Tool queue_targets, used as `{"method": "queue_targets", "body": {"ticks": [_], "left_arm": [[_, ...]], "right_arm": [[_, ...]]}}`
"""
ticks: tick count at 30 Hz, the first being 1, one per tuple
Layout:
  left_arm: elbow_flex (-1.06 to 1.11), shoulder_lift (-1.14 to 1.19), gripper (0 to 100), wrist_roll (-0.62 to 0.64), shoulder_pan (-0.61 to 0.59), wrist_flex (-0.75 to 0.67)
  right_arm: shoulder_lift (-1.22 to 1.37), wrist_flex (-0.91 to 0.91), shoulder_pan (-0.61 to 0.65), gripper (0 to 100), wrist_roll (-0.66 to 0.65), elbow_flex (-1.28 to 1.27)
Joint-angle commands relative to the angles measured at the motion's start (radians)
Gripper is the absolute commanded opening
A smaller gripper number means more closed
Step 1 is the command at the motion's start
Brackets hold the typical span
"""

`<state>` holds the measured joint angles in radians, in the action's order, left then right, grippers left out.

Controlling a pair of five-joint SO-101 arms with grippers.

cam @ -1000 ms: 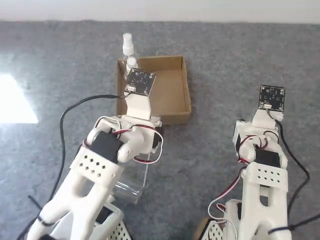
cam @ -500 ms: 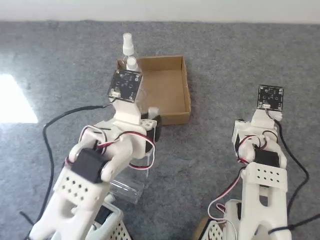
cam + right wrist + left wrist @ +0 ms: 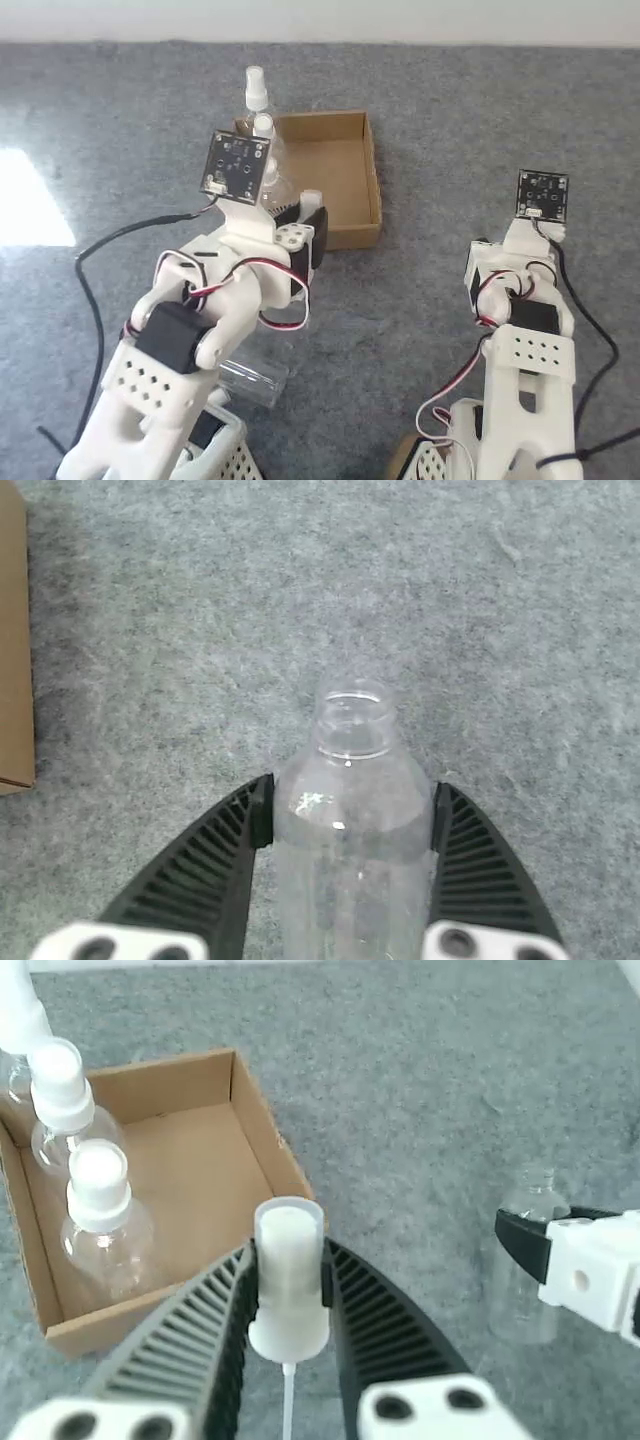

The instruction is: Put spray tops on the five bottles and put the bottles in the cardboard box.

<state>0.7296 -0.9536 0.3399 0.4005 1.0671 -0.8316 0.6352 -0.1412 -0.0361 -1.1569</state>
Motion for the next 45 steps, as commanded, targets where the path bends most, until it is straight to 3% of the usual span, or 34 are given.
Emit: {"method": "queue_targets", "body": {"ticks": [1, 12, 25, 32, 40, 45], "left_arm": [[-0.093, -0.032, 1, 0.0, -0.006, -0.031], [-0.073, -0.043, 1, 0.037, -0.006, -0.031], [0.002, -0.259, 1, 0.035, -0.009, -0.031], [0.016, -0.351, 1, 0.046, -0.103, -0.049], [0.077, -0.496, 1, 0.083, -0.112, -0.055], [0.15, -0.552, 1, 0.083, -0.114, -0.109]], "right_arm": [[-0.041, -0.03, 0.013, 16.9, 0.002, 0.018], [-0.041, -0.044, 0.015, 16.9, 0.002, 0.018], [-0.041, -0.042, 0.021, 16.9, 0.005, 0.018], [-0.041, -0.041, 0.053, 16.9, 0.002, 0.018], [-0.05, -0.041, 0.054, 16.9, 0.003, 0.018], [-0.137, 0.03, 0.122, 16.9, 0.0, 0.018]]}}
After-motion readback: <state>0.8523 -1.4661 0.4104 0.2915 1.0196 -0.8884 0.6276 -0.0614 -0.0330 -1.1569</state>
